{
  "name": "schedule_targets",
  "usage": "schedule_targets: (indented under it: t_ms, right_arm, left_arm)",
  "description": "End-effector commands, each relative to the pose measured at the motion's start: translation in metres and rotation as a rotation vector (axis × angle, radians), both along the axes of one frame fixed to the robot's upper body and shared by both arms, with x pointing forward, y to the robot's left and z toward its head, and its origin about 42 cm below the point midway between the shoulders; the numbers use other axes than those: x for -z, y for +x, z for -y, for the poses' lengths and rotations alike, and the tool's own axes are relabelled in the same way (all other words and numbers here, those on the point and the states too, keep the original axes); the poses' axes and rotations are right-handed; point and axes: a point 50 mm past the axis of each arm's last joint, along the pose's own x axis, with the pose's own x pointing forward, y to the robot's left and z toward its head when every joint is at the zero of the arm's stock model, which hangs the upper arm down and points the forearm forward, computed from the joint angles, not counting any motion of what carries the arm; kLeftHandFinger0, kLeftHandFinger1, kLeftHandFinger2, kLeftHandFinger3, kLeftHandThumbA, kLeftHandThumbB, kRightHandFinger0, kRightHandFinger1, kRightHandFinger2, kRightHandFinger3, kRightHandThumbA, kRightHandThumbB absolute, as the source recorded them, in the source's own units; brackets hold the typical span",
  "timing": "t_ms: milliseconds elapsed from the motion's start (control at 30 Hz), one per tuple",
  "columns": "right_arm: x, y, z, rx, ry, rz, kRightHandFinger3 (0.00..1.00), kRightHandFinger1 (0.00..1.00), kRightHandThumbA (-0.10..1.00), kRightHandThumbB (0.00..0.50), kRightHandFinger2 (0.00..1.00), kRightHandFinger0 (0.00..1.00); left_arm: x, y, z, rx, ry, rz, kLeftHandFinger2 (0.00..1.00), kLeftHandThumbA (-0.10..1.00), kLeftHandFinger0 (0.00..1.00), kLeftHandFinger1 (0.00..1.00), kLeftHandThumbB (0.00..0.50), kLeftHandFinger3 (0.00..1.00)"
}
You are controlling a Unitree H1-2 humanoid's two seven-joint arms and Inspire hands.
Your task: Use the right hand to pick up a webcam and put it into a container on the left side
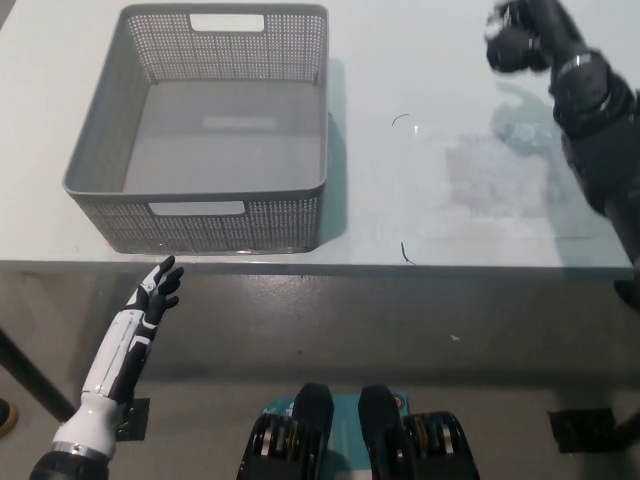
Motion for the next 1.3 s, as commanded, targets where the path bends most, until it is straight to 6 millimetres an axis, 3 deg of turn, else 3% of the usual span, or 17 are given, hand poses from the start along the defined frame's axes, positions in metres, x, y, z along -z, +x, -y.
schedule_targets:
  t_ms: [0, 33, 67, 133, 200, 267, 433, 533, 567, 667, 867, 933, 1000, 1033, 1067, 1133, 1267]
  right_arm:
    - [-0.094, 0.002, -0.013, -0.038, 0.078, 0.246, 0.76, 0.39, -0.1, 0.15, 0.76, 0.0]
    - [-0.1, 0.001, -0.018, -0.056, 0.087, 0.259, 0.73, 0.47, -0.1, 0.172, 0.81, 0.05]
    - [-0.105, 0.001, -0.022, -0.065, 0.091, 0.265, 0.68, 0.45, -0.1, 0.174, 0.73, 0.07]
    - [-0.118, -0.001, -0.038, -0.076, 0.069, 0.28, 0.56, 0.24, -0.08, 0.181, 0.51, 0.0]
    - [-0.124, -0.004, -0.053, -0.121, 0.057, 0.314, 0.21, 0.08, -0.09, 0.168, 0.37, 0.0]
    - [-0.131, -0.007, -0.07, -0.163, 0.084, 0.32, 0.15, 0.06, -0.1, 0.171, 0.38, 0.0]
    - [-0.133, -0.015, -0.113, -0.252, 0.109, 0.323, 0.47, 0.18, -0.1, 0.163, 0.56, 0.0]
    - [-0.127, -0.024, -0.153, -0.29, 0.089, 0.324, 0.47, 0.17, -0.1, 0.163, 0.5, 0.0]
    - [-0.124, -0.025, -0.155, -0.302, 0.099, 0.321, 0.48, 0.17, -0.1, 0.163, 0.5, 0.0]
    - [-0.125, -0.036, -0.191, -0.352, 0.118, 0.297, 0.51, 0.23, -0.1, 0.168, 0.56, 0.0]
    - [-0.128, -0.051, -0.231, -0.405, 0.129, 0.28, 0.58, 0.31, -0.1, 0.161, 0.65, 0.0]
    - [-0.126, -0.056, -0.244, -0.419, 0.132, 0.275, 0.56, 0.27, -0.1, 0.164, 0.58, 0.0]
    - [-0.119, -0.059, -0.254, -0.433, 0.122, 0.268, 0.39, 0.12, -0.1, 0.168, 0.37, 0.0]
    - [-0.117, -0.06, -0.257, -0.439, 0.134, 0.257, 0.35, 0.11, -0.1, 0.169, 0.37, 0.0]
    - [-0.109, -0.062, -0.262, -0.478, 0.174, 0.229, 0.34, 0.15, -0.1, 0.15, 0.45, 0.0]
    - [-0.101, -0.063, -0.267, -0.492, 0.17, 0.226, 0.44, 0.26, -0.1, 0.161, 0.61, 0.0]
    - [-0.081, -0.065, -0.283, -0.471, 0.141, 0.163, 0.53, 0.31, -0.1, 0.179, 0.66, 0.0]
  left_arm:
    - [-0.009, 0.001, -0.007, 0.0, 0.007, 0.027, 1.0, 1.0, 1.0, 1.0, 0.004, 1.0]
    - [-0.009, 0.001, -0.007, -0.001, 0.008, 0.027, 1.0, 1.0, 1.0, 1.0, 0.005, 1.0]
    - [-0.009, 0.001, -0.007, -0.002, 0.009, 0.026, 1.0, 1.0, 1.0, 1.0, 0.005, 1.0]
    - [-0.009, 0.0, -0.007, -0.004, 0.012, 0.024, 1.0, 1.0, 1.0, 1.0, 0.003, 1.0]
    - [-0.008, -0.001, -0.007, -0.005, 0.016, 0.021, 1.0, 1.0, 1.0, 1.0, 0.0, 1.0]
    - [-0.007, -0.002, -0.007, -0.004, 0.017, 0.021, 1.0, 1.0, 1.0, 1.0, 0.0, 1.0]
    - [-0.001, -0.011, -0.006, 0.001, 0.012, 0.002, 1.0, 1.0, 1.0, 1.0, 0.0, 1.0]
    - [0.006, -0.022, -0.004, 0.009, -0.002, -0.02, 1.0, 1.0, 1.0, 1.0, 0.0, 1.0]
    - [0.007, -0.024, -0.004, 0.009, -0.001, -0.025, 1.0, 1.0, 1.0, 1.0, 0.0, 1.0]
    - [0.01, -0.029, -0.002, 0.012, 0.001, -0.035, 1.0, 1.0, 1.0, 1.0, 0.0, 1.0]
    - [0.015, -0.032, 0.002, 0.033, -0.001, -0.05, 1.0, 1.0, 1.0, 1.0, 0.016, 1.0]
    - [0.014, -0.03, 0.005, 0.044, 0.011, -0.047, 1.0, 1.0, 1.0, 1.0, 0.002, 1.0]
    - [0.013, -0.03, 0.008, 0.048, 0.021, -0.057, 1.0, 1.0, 1.0, 1.0, 0.006, 1.0]
    - [0.013, -0.03, 0.009, 0.051, 0.02, -0.061, 1.0, 1.0, 1.0, 1.0, 0.006, 1.0]
    - [0.014, -0.028, 0.012, 0.063, 0.017, -0.063, 1.0, 0.99, 1.0, 1.0, 0.002, 1.0]
    - [0.014, -0.026, 0.015, 0.075, 0.021, -0.064, 1.0, 0.98, 1.0, 1.0, 0.007, 1.0]
    - [0.01, -0.023, 0.02, 0.091, 0.029, -0.068, 1.0, 0.94, 1.0, 1.0, 0.003, 1.0]
